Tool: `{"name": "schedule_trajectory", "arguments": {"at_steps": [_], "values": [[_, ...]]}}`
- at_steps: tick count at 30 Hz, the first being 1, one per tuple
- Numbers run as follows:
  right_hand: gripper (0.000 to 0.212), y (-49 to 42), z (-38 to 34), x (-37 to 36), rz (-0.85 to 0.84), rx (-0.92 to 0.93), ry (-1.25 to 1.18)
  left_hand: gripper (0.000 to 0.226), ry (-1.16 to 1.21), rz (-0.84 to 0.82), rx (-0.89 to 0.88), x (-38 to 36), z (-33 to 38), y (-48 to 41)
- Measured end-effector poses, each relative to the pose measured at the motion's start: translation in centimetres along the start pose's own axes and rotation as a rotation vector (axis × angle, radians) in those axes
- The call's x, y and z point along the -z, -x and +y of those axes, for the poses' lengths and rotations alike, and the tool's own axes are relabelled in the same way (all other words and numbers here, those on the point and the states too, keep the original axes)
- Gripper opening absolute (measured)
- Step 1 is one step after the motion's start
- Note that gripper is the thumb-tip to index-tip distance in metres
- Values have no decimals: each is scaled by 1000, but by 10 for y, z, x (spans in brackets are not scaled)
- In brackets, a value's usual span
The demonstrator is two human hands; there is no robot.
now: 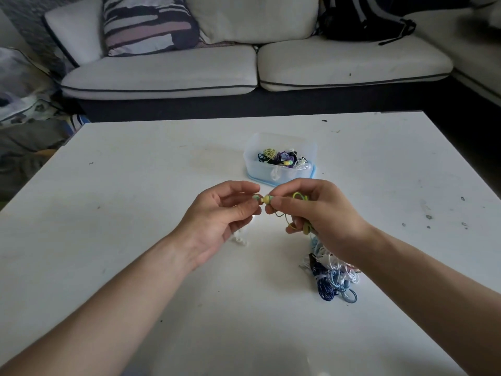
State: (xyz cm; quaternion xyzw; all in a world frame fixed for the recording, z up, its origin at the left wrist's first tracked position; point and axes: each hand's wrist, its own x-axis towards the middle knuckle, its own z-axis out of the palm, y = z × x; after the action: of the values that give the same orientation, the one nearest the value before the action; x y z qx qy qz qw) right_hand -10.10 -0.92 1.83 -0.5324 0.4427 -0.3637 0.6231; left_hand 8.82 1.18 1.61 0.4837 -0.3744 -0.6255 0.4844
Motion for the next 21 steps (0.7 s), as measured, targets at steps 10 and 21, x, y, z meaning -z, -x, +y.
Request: {"name": "schedule_trajectory", "arguments": {"at_steps": [10, 21], "values": [[2, -1, 1, -1, 34, 12, 11, 25, -35, -8, -30, -5, 1, 3], [7, -1, 1, 3, 51, -10, 58, 16, -164, -4, -44, -3, 2, 4]]}}
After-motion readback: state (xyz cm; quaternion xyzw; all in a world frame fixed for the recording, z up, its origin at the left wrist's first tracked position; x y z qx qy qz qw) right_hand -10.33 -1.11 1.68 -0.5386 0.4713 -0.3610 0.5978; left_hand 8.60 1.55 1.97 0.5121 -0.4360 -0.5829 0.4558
